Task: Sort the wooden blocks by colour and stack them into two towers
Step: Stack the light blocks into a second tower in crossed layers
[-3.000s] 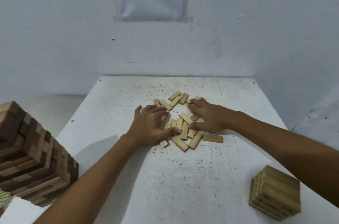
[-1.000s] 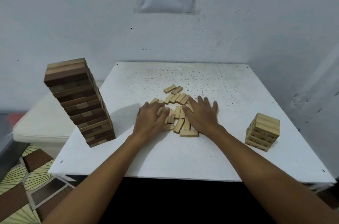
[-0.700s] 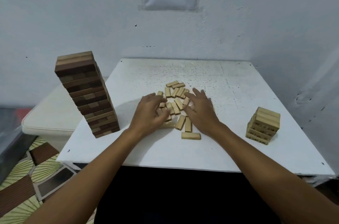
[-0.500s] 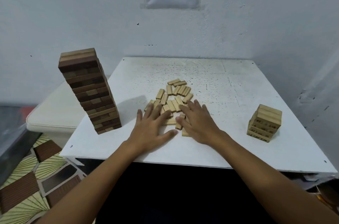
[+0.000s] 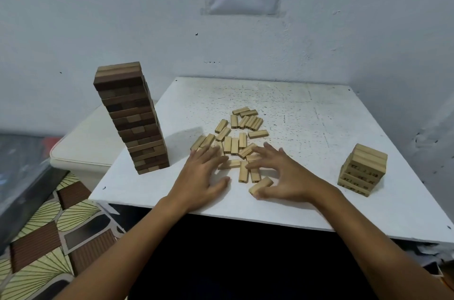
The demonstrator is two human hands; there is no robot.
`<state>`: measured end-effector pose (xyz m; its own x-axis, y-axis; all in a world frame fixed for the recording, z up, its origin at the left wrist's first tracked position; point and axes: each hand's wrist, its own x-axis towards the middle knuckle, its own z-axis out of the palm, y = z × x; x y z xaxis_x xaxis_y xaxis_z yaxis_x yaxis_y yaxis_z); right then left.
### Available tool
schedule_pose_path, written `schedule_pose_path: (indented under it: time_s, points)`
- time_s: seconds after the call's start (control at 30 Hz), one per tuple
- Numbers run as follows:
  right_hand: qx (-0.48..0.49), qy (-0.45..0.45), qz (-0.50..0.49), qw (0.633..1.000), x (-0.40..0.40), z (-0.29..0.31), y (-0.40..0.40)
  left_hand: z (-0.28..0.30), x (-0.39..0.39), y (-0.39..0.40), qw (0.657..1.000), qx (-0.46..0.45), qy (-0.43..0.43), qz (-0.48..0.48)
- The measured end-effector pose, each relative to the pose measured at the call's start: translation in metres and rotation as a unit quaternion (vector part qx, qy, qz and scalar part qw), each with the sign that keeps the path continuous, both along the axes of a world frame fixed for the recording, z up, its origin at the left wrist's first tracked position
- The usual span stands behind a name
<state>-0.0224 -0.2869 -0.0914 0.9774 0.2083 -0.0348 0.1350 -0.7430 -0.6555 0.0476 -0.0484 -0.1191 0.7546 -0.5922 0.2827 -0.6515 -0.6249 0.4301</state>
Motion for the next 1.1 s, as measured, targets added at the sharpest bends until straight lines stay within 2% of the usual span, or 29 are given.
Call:
schedule_pose_path:
  time_s: [0.17, 0.27, 0.33, 0.37, 0.47, 0.57, 0.7, 0.87, 0.93, 1.0, 1.1]
  points:
    - [0.022, -0.04, -0.069, 0.997, -0.005, -0.009, 0.005, 0.001, -0.003, -0.001, 0.999, 0.05, 0.017, 0.007]
    - [-0.059, -0.101, -0.106, 0.987, 0.001, -0.017, 0.013, 0.003, -0.008, -0.005, 1.0, 0.026, 0.01, -0.002]
    - [-0.122, -0.178, -0.118, 0.969, 0.005, -0.021, 0.017, 0.004, -0.013, -0.009, 1.0, 0.003, -0.006, -0.029]
    - [-0.143, -0.209, -0.117, 0.96, 0.005, -0.024, 0.017, 0.003, -0.015, -0.011, 0.999, -0.004, -0.02, -0.041]
    - [-0.156, -0.197, -0.096, 0.963, 0.001, -0.024, 0.019, 0.003, -0.019, -0.015, 0.998, 0.008, -0.042, -0.055]
    - [-0.164, -0.224, -0.067, 0.958, -0.009, -0.025, 0.017, 0.001, -0.023, -0.016, 0.993, 0.011, -0.094, -0.07]
    - [-0.128, -0.229, -0.032, 0.964, -0.025, -0.019, 0.015, 0.003, -0.03, -0.016, 0.986, -0.034, -0.131, -0.097]
    - [-0.087, -0.225, 0.012, 0.971, -0.041, -0.017, 0.017, 0.015, -0.041, -0.012, 0.988, -0.047, -0.035, -0.142]
    - [-0.068, -0.209, 0.018, 0.975, -0.046, -0.016, 0.017, 0.016, -0.04, -0.011, 0.988, -0.055, -0.027, -0.142]
    - [-0.027, -0.214, -0.008, 0.977, -0.051, -0.014, 0.017, 0.014, -0.038, -0.013, 0.989, -0.062, -0.031, -0.131]
    - [0.028, -0.247, -0.111, 0.962, -0.048, -0.013, 0.016, 0.013, -0.037, -0.019, 0.99, -0.079, -0.027, -0.113]
